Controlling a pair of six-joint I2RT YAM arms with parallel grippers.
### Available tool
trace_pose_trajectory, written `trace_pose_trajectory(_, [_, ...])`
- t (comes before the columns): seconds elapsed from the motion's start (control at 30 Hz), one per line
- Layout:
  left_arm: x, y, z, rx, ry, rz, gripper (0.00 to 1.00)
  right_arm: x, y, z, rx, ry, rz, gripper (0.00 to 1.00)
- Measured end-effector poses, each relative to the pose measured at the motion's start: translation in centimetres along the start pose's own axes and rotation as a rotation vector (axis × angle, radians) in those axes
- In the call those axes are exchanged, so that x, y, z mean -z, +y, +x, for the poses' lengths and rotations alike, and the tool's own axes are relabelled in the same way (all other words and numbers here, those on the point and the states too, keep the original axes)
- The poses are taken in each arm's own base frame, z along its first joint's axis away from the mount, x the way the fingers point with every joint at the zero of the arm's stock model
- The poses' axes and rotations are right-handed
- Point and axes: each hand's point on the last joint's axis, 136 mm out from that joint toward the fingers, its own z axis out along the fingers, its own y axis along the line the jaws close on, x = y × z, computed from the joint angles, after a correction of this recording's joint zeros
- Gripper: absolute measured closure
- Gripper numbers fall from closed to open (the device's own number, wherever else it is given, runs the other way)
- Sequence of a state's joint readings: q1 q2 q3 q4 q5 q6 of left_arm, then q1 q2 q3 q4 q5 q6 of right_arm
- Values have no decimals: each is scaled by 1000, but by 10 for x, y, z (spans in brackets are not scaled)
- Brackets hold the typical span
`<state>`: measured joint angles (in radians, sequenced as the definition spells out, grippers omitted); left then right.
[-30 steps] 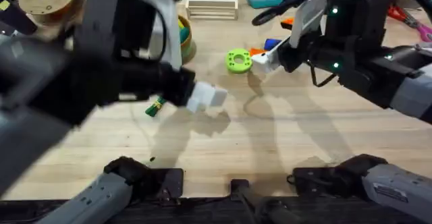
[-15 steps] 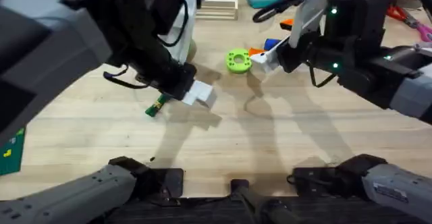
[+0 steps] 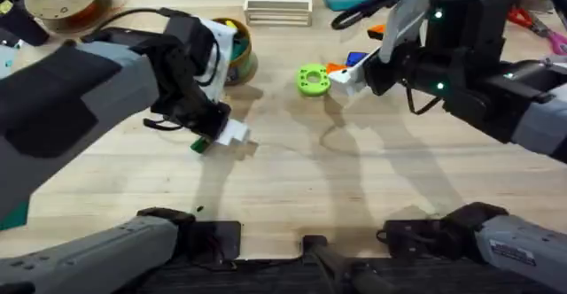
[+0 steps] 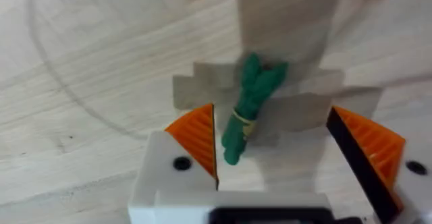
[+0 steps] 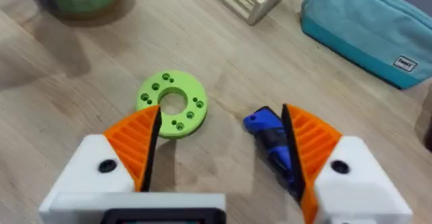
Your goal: Pick up the gripper from the table and insert it into the empty holder that is missing its gripper. Then pick up a screw, insert it into the mounting hole, and use the screwdriver to tighten it. Finally, clean up the table by picking up the vegetable and placing it into the bucket.
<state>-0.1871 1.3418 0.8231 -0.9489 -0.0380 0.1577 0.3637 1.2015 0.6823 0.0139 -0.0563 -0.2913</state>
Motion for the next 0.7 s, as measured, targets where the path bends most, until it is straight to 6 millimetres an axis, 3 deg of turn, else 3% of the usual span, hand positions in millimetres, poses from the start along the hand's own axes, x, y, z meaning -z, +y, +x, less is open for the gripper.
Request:
trace_pose_trajectory(0.1, [-5,11,-2,50,-21,20,14,0,0,0,0,0,0,23])
trace_pose_trajectory(0.43, [-21,11,12,69,56,56,9,0,0,0,0,0,0,25])
trace_pose_trajectory(0.47, [-25,9,17,59,83,64,44,0,0,0,0,0,0,25])
trace_pose_trajectory(0.57, [-27,10,17,54,91,63,275,0,0,0,0,0,0,26])
trace_pose_trajectory(0.63, [-27,10,17,49,90,65,509,0,0,0,0,0,0,24])
trace_pose_trajectory(0.7, [-27,8,16,48,88,74,822,0,0,1,0,3,-1,24])
